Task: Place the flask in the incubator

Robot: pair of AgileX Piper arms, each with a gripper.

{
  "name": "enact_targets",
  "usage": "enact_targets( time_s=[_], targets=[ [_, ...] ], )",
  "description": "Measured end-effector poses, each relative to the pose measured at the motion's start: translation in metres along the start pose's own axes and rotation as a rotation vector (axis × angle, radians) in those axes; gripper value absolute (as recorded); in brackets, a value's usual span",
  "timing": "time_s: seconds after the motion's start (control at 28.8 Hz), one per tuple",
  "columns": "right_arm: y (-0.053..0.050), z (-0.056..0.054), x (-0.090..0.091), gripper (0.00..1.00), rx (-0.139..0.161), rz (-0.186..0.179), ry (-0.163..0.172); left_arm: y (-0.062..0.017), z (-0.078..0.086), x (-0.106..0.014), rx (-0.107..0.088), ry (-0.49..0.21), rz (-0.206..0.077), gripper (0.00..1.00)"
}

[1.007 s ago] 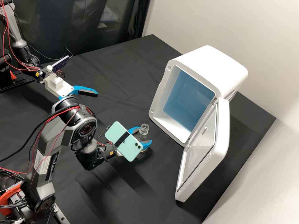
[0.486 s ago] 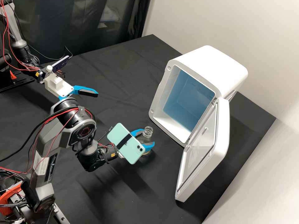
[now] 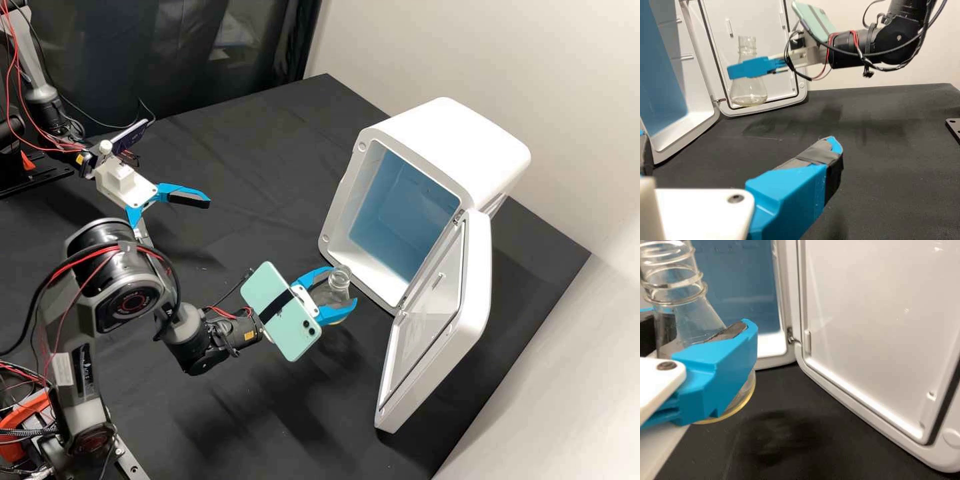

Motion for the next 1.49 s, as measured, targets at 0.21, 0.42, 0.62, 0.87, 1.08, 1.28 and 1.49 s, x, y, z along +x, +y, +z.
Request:
enact_targets(
  time_s=[0.21, 0.42, 0.62, 0.87, 1.08, 1.28, 1.49],
  targets=[
    [0.0, -0.003, -0.001, 0.0, -0.005, -0.007, 0.016, 0.0, 0.0, 0.0, 0.0, 0.0, 0.0, 1.0],
    [-0.004, -0.01, 0.005, 0.0, -0.008, -0.03, 0.031, 0.0, 0.0, 0.0, 0.0, 0.0, 0.0, 1.0],
    [-0.006, -0.016, 0.027, 0.0, 0.004, -0.013, 0.031, 0.0, 0.0, 0.0, 0.0, 0.0, 0.0, 1.0],
    [-0.003, -0.021, 0.054, 0.0, -0.001, 0.012, 0.002, 0.0, 0.0, 0.0, 0.0, 0.0, 0.0, 1.0],
    [0.003, -0.028, 0.075, 0.0, -0.004, 0.035, 0.012, 0.0, 0.0, 0.0, 0.0, 0.0, 0.0, 1.0],
    [0.008, -0.032, 0.098, 0.0, 0.012, 0.043, -0.009, 0.0, 0.0, 0.0, 0.0, 0.0, 0.0, 1.0],
    [0.007, -0.039, 0.122, 0.0, 0.023, 0.047, -0.04, 0.0, 0.0, 0.0, 0.0, 0.0, 0.0, 1.0]
  ],
)
